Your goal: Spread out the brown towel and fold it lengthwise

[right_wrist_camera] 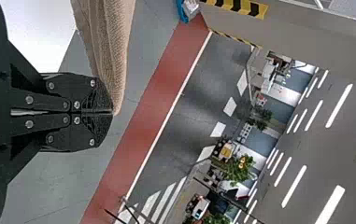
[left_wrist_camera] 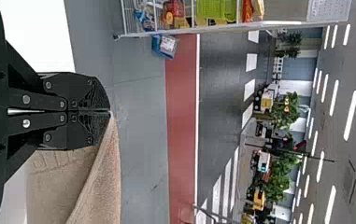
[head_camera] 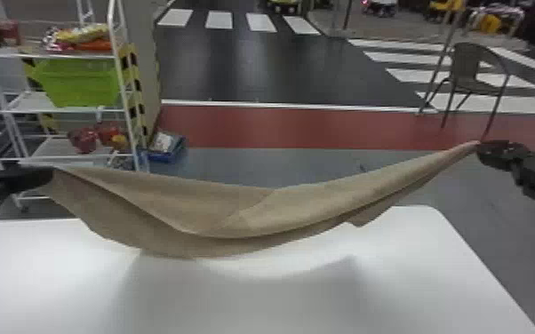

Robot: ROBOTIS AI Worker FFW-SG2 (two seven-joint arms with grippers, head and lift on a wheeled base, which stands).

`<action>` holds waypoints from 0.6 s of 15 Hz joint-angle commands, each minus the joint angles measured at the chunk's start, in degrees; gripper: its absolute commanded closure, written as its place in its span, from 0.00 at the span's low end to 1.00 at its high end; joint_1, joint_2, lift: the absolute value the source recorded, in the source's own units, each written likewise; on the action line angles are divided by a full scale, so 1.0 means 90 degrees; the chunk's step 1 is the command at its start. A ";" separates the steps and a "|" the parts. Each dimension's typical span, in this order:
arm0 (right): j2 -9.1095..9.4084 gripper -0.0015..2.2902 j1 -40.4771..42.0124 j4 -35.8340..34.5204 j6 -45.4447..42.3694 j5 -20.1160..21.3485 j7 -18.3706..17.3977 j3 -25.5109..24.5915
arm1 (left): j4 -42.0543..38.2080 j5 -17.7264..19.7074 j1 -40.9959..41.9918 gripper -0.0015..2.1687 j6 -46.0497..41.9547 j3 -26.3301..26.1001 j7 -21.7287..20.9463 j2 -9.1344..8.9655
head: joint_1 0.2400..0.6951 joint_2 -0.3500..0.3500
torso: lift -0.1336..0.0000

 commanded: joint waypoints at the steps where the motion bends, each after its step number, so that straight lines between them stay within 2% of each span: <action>1: -0.0009 0.61 0.0268 -0.0293 0.0000 -0.0203 0.0082 -0.0295 | -0.0307 -0.0396 0.0014 0.98 0.0267 0.0187 -0.0661 -0.0016 | 0.63 0.31 | 0.09; 2: -0.0067 0.61 0.0463 -0.0459 0.0000 -0.0379 0.0121 -0.0452 | -0.0473 -0.0484 0.0005 0.98 0.0384 0.0265 -0.1051 0.0059 | 0.63 0.31 | 0.09; 5: -0.0087 0.61 0.0913 -0.0947 0.0000 -0.0750 0.0306 -0.0910 | -0.1098 -0.0563 -0.0054 0.98 0.1302 0.0440 -0.1960 0.0576 | 0.64 0.28 | 0.09; 6: -0.0097 0.61 0.1108 -0.1103 -0.0039 -0.0858 0.0365 -0.0998 | -0.1235 -0.0572 -0.0093 0.98 0.1537 0.0489 -0.2223 0.0684 | 0.64 0.28 | 0.09; 8: -0.0097 0.61 0.1274 -0.1220 -0.0058 -0.1004 0.0433 -0.1116 | -0.1205 -0.0621 -0.0298 0.98 0.1732 0.0499 -0.2399 0.0967 | 0.63 0.27 | 0.09; 9: -0.0087 0.61 0.1274 -0.1201 -0.0039 -0.0965 0.0424 -0.1057 | -0.0981 -0.0748 -0.0415 0.98 0.1830 0.0353 -0.2350 0.0996 | 0.63 0.27 | 0.09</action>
